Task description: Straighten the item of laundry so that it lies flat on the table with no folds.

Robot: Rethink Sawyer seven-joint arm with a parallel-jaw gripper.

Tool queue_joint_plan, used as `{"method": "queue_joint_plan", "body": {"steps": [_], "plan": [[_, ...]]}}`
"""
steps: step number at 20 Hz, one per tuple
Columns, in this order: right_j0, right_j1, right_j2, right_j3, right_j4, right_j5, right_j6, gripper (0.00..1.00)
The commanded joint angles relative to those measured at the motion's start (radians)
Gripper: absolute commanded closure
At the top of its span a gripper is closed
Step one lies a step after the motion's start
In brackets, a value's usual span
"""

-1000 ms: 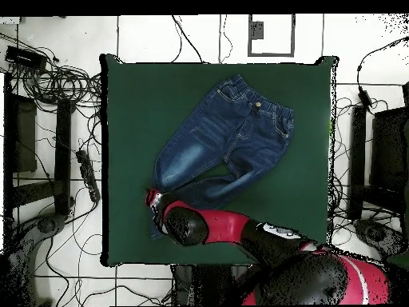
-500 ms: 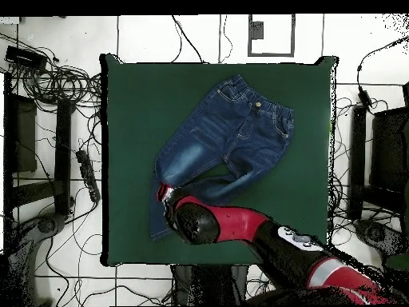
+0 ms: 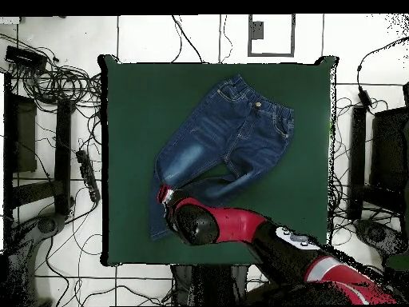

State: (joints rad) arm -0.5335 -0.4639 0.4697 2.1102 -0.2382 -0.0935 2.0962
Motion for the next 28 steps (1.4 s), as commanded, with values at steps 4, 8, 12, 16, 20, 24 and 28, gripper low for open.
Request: {"method": "queue_joint_plan", "body": {"steps": [4, 8, 12, 16, 20, 24, 28], "plan": [[0.054, 0.104, -0.017, -0.107, 0.030, -0.042, 0.137, 0.00], [0.061, 0.103, -0.011, -0.099, 0.041, -0.053, 0.150, 0.00], [0.050, 0.136, 0.000, -0.118, 0.031, -0.060, 0.140, 0.00], [0.038, 0.150, 0.018, -0.121, 0.028, -0.058, 0.139, 0.00], [0.035, 0.150, 0.027, -0.117, 0.032, -0.056, 0.145, 0.00], [0.034, 0.154, 0.031, -0.116, 0.035, -0.062, 0.150, 0.00], [0.033, 0.159, 0.034, -0.115, 0.034, -0.068, 0.152, 0.00]]}}
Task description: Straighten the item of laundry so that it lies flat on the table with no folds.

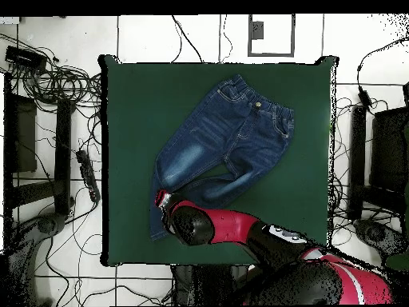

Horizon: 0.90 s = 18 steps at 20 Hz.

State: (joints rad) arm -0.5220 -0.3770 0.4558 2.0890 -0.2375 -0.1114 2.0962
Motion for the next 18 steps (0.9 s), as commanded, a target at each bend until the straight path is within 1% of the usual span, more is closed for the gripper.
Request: {"method": "queue_joint_plan", "body": {"steps": [1, 9, 18], "plan": [[0.021, 0.075, 0.047, -0.090, 0.032, -0.062, 0.159, 0.00], [0.011, 0.068, 0.057, -0.074, 0.036, -0.051, 0.162, 0.00], [0.021, 0.001, 0.072, -0.007, 0.078, -0.029, 0.205, 0.00]]}}
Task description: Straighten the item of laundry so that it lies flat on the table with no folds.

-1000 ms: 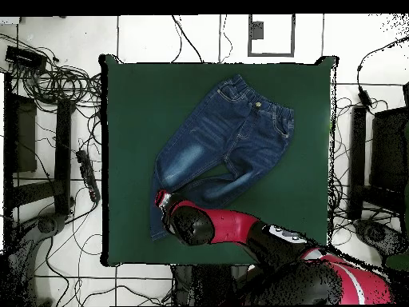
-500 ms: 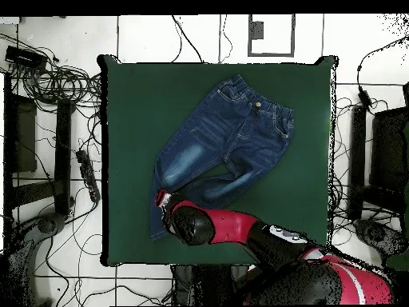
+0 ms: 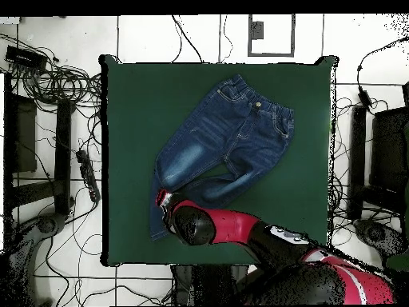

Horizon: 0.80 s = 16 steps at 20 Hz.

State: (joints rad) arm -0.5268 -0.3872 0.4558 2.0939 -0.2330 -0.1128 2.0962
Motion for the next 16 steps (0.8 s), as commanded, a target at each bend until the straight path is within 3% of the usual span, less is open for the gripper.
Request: {"method": "queue_joint_plan", "body": {"steps": [1, 11, 12, 16], "plan": [[0.028, 0.008, 0.073, -0.007, 0.077, -0.028, 0.210, 0.00], [0.058, -0.007, 0.049, -0.004, 0.086, -0.047, 0.215, 0.00], [0.064, -0.011, 0.043, -0.003, 0.088, -0.055, 0.220, 1.00], [0.066, -0.013, 0.041, -0.002, 0.093, -0.053, 0.221, 1.00]]}}
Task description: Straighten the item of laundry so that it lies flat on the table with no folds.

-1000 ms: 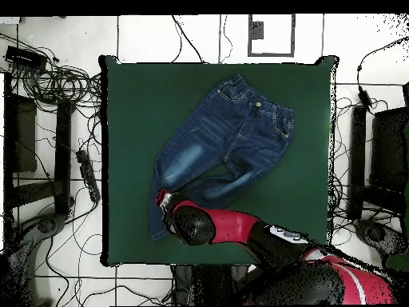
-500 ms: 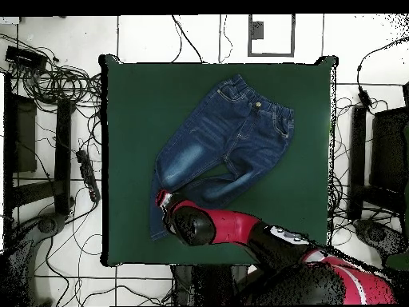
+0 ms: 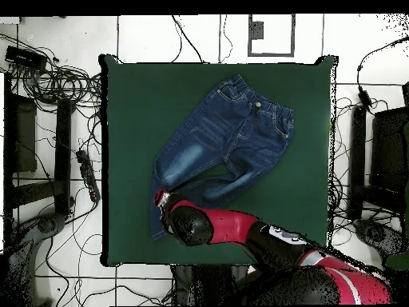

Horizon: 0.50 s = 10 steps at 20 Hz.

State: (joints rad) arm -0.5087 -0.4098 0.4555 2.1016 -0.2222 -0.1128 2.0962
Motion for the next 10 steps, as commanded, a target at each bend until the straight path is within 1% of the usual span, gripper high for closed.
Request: {"method": "queue_joint_plan", "body": {"steps": [1, 5, 10], "plan": [[0.048, 0.010, 0.041, -0.009, 0.083, -0.051, 0.221, 1.00], [0.033, 0.026, 0.057, -0.016, 0.076, -0.044, 0.211, 1.00], [0.027, 0.010, 0.073, -0.006, 0.086, -0.028, 0.215, 1.00]]}}
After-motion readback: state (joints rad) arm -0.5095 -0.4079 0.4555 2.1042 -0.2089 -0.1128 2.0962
